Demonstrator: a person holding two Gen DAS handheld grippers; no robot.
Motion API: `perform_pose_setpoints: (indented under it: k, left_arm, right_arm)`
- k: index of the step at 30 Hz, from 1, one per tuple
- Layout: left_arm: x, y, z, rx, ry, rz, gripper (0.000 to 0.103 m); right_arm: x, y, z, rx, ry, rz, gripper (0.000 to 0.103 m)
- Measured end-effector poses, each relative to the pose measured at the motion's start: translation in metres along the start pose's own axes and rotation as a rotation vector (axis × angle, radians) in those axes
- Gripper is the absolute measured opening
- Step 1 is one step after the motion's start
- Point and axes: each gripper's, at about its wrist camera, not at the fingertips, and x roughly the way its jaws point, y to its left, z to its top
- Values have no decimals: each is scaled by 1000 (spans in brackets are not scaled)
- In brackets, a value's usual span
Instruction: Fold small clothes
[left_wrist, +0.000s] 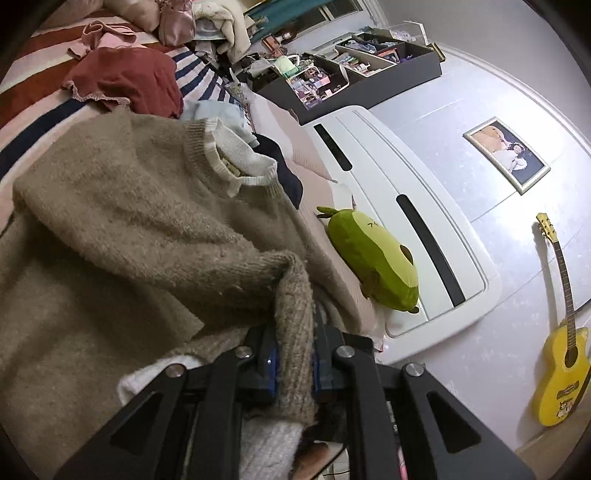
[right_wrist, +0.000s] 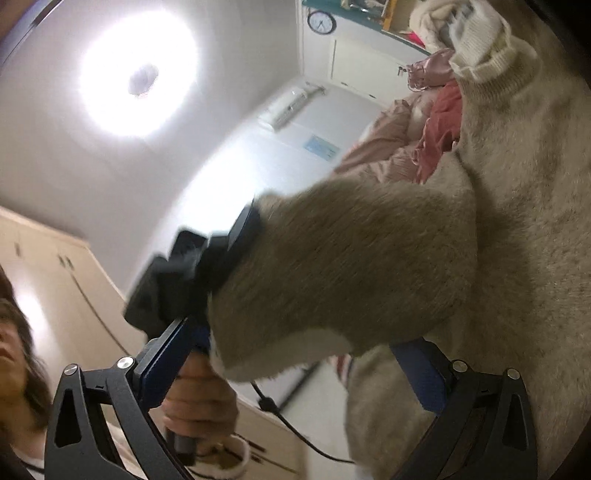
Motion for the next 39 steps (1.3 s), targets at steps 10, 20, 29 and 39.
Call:
perform_pose_setpoints:
  k: [10, 20, 29, 39]
  left_arm:
    - [-14, 11, 7, -50, -11, -62, 9]
    - [-27, 16, 7, 23, -44, 40, 14]
    - [-12, 13, -25, 198, 91, 134, 47]
    - [-28, 34, -33, 282, 27, 369, 72]
  right_arm:
    - [22, -12, 3, 54, 8, 88, 92]
    - [15, 44, 9, -112, 55, -260, 11]
    - [-7, 94, 29, -451, 379, -779, 10]
    - [-46, 76, 46, -416, 846, -1163, 32]
